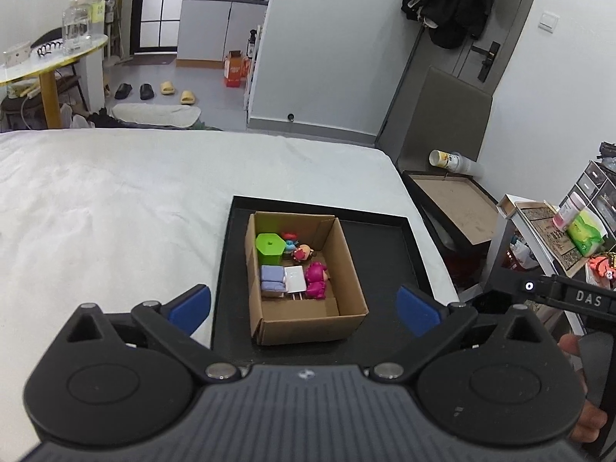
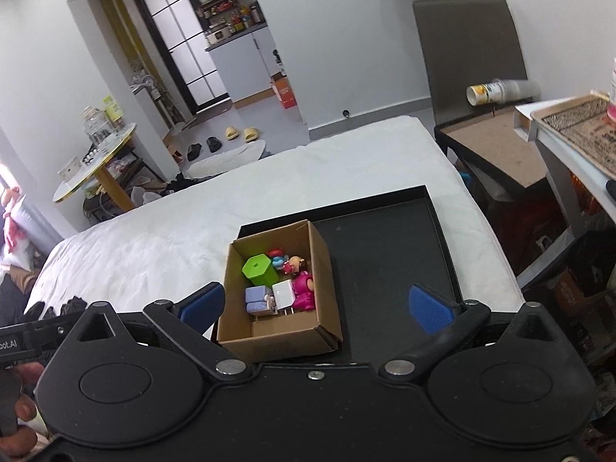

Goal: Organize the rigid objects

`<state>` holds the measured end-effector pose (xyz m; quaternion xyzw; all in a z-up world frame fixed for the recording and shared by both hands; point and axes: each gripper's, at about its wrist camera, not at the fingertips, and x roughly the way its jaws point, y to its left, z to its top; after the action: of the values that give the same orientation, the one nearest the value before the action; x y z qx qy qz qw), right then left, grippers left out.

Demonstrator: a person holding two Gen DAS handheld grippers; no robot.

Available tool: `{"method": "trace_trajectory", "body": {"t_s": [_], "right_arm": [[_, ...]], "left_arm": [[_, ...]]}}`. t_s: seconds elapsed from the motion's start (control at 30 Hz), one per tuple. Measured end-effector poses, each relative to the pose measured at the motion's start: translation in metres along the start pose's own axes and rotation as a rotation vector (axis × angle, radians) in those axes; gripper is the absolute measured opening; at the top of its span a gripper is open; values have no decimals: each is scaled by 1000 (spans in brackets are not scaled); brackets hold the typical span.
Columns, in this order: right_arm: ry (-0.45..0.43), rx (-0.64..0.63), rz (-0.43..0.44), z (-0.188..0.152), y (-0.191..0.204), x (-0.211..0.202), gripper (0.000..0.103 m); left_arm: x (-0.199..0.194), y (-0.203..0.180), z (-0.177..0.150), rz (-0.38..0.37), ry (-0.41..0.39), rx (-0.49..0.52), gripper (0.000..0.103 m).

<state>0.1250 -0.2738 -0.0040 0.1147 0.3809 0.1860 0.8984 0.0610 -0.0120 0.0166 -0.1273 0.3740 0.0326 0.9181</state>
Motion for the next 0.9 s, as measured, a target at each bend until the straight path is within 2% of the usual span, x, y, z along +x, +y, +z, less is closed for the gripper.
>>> {"method": "trace_trajectory", "body": {"t_s": [0.13,0.5,0.9], "right_arm": [[-17,-23,1,-6,6,-13,103],[-64,-44,-10,-23,11,-48,103],[-40,-50,33,-35,7,-61,103]], "left_arm": [[-15,3,-7,20,-24,9,102],[-42,9,-27,10,-54,13,102],[-50,-1,-43,33,-49,75,102]]}}
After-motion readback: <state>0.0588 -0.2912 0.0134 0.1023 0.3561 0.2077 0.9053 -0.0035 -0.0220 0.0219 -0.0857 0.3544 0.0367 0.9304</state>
